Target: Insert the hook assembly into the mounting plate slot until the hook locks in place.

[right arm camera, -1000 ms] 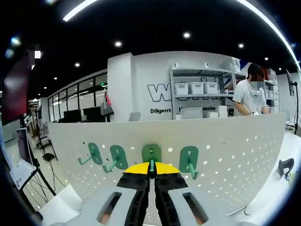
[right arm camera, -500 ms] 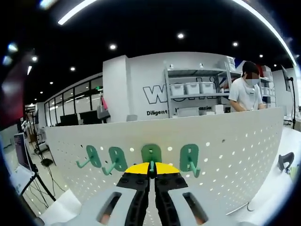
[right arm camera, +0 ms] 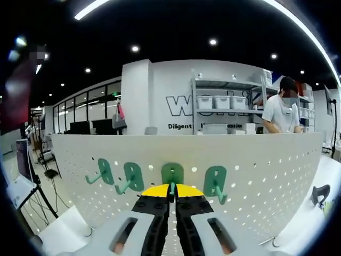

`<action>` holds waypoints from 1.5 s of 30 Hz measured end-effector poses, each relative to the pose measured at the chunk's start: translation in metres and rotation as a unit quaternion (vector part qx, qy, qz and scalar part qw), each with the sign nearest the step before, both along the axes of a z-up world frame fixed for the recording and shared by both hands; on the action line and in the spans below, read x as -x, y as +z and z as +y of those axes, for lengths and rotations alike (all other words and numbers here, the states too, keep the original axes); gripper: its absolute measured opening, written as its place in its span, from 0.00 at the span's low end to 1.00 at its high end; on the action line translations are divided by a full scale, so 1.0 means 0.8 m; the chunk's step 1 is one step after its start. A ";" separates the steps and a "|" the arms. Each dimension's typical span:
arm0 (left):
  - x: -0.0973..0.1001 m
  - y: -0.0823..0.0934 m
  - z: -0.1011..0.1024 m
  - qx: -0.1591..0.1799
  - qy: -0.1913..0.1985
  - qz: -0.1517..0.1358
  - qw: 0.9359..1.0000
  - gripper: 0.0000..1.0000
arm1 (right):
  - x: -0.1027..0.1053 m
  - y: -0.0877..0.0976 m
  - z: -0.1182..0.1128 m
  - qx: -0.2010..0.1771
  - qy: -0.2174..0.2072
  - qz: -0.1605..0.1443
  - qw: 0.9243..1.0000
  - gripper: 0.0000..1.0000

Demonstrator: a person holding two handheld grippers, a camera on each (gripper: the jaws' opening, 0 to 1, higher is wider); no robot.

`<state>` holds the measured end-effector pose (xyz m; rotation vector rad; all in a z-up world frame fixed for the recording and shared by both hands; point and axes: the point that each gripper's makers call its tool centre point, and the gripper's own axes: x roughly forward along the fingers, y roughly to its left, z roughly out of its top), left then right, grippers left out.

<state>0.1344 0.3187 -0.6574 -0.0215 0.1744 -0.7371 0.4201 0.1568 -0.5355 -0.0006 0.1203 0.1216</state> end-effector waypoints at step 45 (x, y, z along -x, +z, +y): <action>-0.006 0.001 -0.004 0.004 -0.006 0.003 1.000 0.96 | 0.003 0.004 0.010 -0.001 0.013 -0.016 1.000 0.08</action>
